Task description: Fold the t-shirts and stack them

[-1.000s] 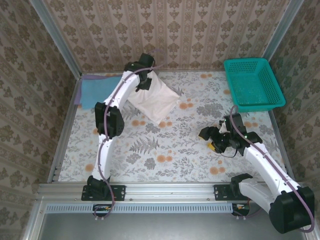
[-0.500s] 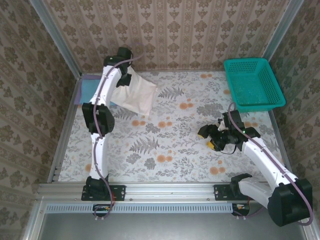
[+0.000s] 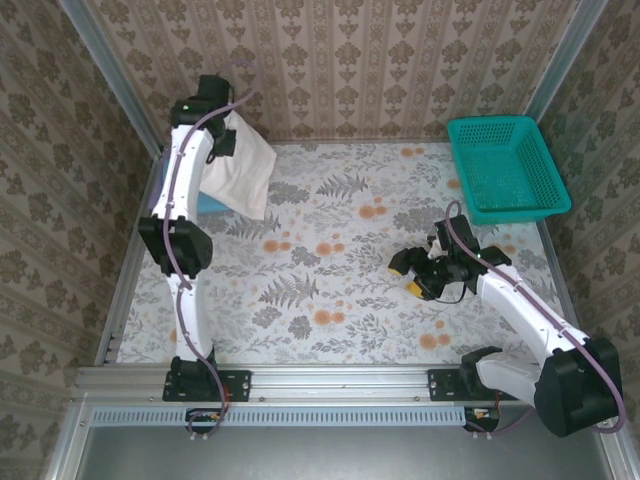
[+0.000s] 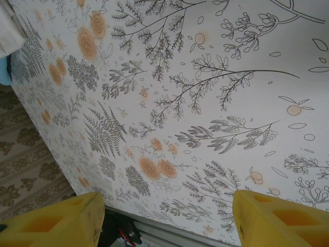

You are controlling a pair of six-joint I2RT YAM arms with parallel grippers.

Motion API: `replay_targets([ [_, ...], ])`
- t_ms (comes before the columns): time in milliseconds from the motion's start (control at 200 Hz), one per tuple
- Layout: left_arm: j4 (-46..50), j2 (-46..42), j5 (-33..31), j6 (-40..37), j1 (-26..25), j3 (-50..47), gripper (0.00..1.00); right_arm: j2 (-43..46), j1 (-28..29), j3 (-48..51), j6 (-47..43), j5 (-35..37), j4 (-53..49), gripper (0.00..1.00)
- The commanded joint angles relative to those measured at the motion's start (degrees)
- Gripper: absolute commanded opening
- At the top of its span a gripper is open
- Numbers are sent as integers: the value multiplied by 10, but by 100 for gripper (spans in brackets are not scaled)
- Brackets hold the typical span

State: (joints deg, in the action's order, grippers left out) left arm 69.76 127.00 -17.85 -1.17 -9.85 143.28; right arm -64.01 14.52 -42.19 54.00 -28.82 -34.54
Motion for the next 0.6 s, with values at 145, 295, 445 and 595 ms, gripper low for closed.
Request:
replay_targets([
  [145, 0, -35, 6, 5, 55, -20, 0, -15, 9, -25, 8, -5, 2, 68],
  [295, -11, -13, 21, 14, 97, -24, 0, -21, 15, -31, 8, -3, -2, 68],
  [445, -26, 37, 10, 24, 147, 0, 0, -23, 18, -37, 8, 0, -11, 69],
  [595, -20, 92, -24, 61, 188, 42, 75, -28, 24, -50, 4, 3, -24, 70],
])
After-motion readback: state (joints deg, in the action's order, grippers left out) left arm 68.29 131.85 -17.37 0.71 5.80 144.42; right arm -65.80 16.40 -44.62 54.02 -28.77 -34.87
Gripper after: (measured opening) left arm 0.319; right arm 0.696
